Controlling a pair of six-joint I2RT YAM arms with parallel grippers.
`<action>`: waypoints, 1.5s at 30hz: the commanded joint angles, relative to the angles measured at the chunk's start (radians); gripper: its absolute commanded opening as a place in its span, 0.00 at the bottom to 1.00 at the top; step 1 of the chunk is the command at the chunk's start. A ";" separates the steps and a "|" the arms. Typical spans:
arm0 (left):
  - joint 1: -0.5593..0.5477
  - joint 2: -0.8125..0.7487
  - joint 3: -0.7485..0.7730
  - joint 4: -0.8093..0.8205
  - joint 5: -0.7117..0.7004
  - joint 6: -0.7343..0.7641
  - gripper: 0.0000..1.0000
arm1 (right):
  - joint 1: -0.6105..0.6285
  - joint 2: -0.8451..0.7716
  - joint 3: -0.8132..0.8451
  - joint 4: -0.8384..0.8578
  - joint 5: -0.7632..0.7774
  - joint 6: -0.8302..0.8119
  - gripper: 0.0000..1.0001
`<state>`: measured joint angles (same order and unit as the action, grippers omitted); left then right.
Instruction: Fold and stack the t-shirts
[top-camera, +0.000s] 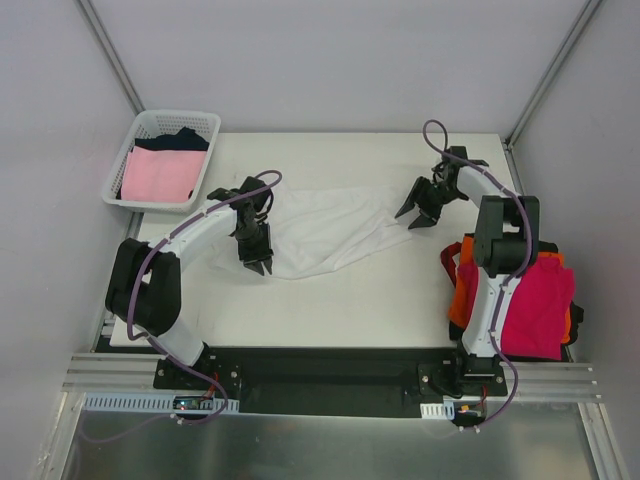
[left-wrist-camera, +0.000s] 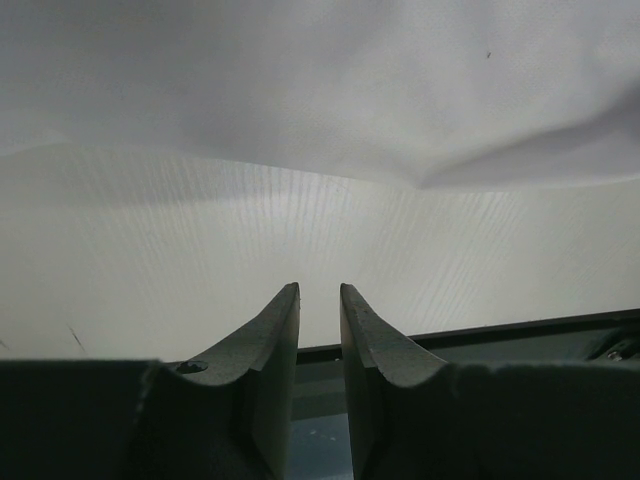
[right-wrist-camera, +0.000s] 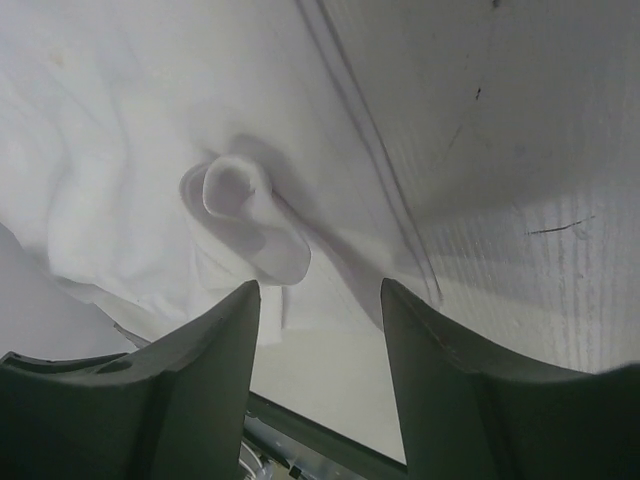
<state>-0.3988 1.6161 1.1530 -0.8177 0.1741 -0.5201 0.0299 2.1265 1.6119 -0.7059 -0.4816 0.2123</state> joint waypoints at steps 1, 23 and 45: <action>-0.006 -0.015 0.011 -0.035 -0.012 0.028 0.23 | 0.007 0.010 -0.003 0.039 0.008 -0.005 0.54; -0.006 -0.001 0.019 -0.040 -0.008 0.032 0.24 | 0.094 0.072 0.111 0.046 -0.003 0.075 0.52; -0.006 -0.004 0.014 -0.040 -0.004 0.034 0.23 | 0.117 0.168 0.246 0.014 0.000 0.095 0.50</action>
<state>-0.3988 1.6165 1.1530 -0.8261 0.1741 -0.5076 0.1364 2.2776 1.8214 -0.6704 -0.4797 0.2893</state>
